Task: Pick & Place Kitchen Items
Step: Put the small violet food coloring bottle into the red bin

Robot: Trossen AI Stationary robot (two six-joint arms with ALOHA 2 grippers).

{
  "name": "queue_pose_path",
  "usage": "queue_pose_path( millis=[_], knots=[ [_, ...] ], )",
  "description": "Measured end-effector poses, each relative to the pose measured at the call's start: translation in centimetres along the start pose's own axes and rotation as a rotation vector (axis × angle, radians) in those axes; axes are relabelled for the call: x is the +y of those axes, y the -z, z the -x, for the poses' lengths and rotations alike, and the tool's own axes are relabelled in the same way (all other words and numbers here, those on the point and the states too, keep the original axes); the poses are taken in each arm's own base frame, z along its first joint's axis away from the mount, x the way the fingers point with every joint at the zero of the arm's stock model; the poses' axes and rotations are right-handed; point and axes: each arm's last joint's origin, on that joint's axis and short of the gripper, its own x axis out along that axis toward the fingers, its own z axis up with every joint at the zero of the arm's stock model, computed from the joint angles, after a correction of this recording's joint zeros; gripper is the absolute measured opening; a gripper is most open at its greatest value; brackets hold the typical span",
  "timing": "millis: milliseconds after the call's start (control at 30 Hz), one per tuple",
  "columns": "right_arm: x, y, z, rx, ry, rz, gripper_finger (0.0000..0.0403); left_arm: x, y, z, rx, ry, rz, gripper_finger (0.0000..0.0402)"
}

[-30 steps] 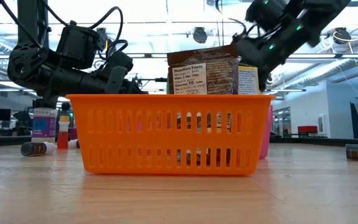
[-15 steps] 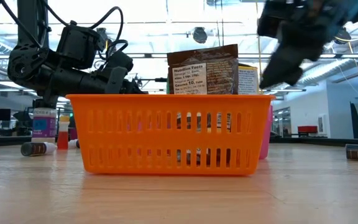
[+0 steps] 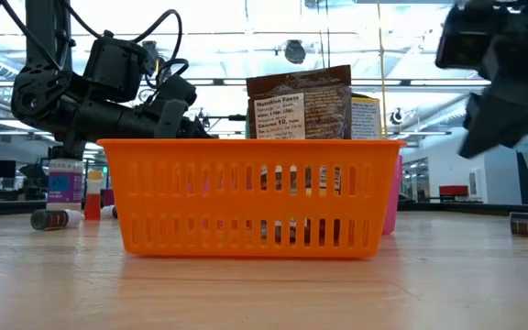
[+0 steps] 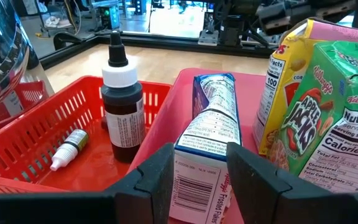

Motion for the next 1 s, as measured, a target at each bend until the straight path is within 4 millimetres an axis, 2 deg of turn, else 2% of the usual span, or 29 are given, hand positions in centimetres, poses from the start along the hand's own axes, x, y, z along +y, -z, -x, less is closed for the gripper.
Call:
queue_pose_path(
  millis=[233, 667, 1000],
  knots=[
    [-0.8, 1.4, -0.3, 0.035, 0.026, -0.080, 0.0130, 0.0, 0.0, 0.0, 0.000, 0.000, 0.000, 0.0147],
    [-2.0, 2.2, -0.2, 0.105, 0.146, -0.170, 0.0130, 0.0, 0.0, 0.0, 0.001, 0.000, -0.001, 0.0147],
    [-2.3, 2.9, -1.2, 0.159, 0.195, -0.206, 0.0130, 0.0, 0.0, 0.0, 0.002, -0.001, -0.004, 0.0147]
  ],
)
